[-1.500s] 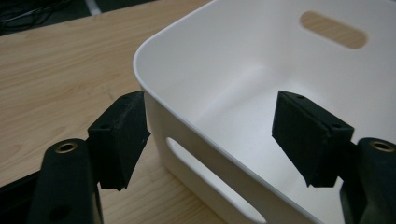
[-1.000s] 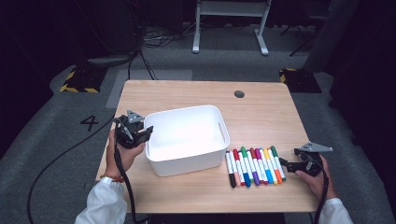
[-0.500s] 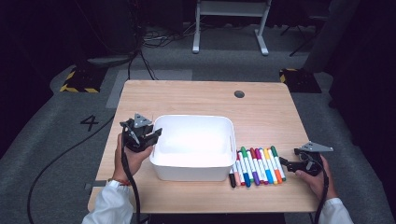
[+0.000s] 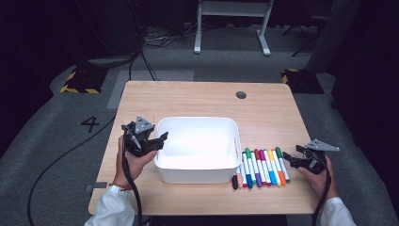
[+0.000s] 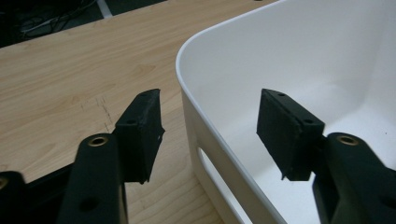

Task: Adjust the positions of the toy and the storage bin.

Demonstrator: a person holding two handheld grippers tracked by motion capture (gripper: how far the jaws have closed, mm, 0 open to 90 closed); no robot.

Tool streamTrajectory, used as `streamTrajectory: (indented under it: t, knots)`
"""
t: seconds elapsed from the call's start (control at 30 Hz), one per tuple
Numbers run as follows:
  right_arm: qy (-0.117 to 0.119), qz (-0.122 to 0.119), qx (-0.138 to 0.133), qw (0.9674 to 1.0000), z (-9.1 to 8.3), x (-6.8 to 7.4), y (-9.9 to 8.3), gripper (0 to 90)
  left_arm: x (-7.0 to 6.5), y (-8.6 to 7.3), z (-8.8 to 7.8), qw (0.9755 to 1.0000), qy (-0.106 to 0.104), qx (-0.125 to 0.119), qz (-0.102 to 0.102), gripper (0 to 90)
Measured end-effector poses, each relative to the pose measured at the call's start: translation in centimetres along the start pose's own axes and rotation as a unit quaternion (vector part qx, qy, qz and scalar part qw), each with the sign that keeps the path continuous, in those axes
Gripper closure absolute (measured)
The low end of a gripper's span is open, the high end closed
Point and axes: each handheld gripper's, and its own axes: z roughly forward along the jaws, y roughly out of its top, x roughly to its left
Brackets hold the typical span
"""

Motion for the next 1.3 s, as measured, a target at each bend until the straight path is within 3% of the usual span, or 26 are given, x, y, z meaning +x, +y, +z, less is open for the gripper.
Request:
streamTrajectory:
  t: [0.13, 0.27, 0.43, 0.47, 0.57, 0.9, 1.0, 1.13, 1.3]
  knots:
    - [0.007, 0.002, -0.006, 1.0, 0.0, 0.3, 0.2, 30.9, -0.2, 0.2, -0.8, 0.9998, 0.004, -0.007, 0.017, 30.0]
    - [0.017, 0.004, -0.001, 0.9998, 0.2, 0.5, 0.2, 34.4, 0.0, 0.1, -1.8, 0.9994, 0.007, -0.029, 0.018, 23.5]
    - [0.018, 0.001, 0.009, 0.9998, 0.7, 0.5, 0.0, 40.9, 0.7, -0.4, -3.3, 0.9983, 0.024, -0.054, 0.003, 21.5]
    - [0.017, 0.006, 0.011, 0.9998, 0.7, 0.5, 0.0, 42.4, 1.0, -0.6, -3.7, 0.9982, 0.026, -0.054, 0.008, 21.4]
    - [0.009, -0.008, 0.019, 0.9997, 0.9, 0.5, -0.1, 47.1, 1.4, -1.2, -4.5, 0.9978, 0.025, -0.06, 0.01, 20.9]
    - [0.005, -0.013, 0.027, 0.9995, 1.0, 0.5, -0.2, 58.5, 2.7, -4.1, -5.9, 0.9984, 0.025, -0.039, 0.031, 17.7]
    - [0.002, -0.008, 0.025, 0.9997, 1.0, 0.4, -0.2, 64.0, 2.8, -5.4, -5.9, 0.9983, 0.029, -0.025, 0.044, 17.6]
    - [0.008, -0.013, 0.022, 0.9997, 1.0, 0.2, -0.3, 72.3, 3.0, -7.3, -5.4, 0.9987, 0.031, -0.007, 0.04, 17.7]
    - [0.006, -0.005, 0.022, 0.9997, 1.0, 0.1, -0.2, 73.9, 2.9, -9.6, -4.4, 0.9983, 0.021, 0.026, 0.048, 17.5]
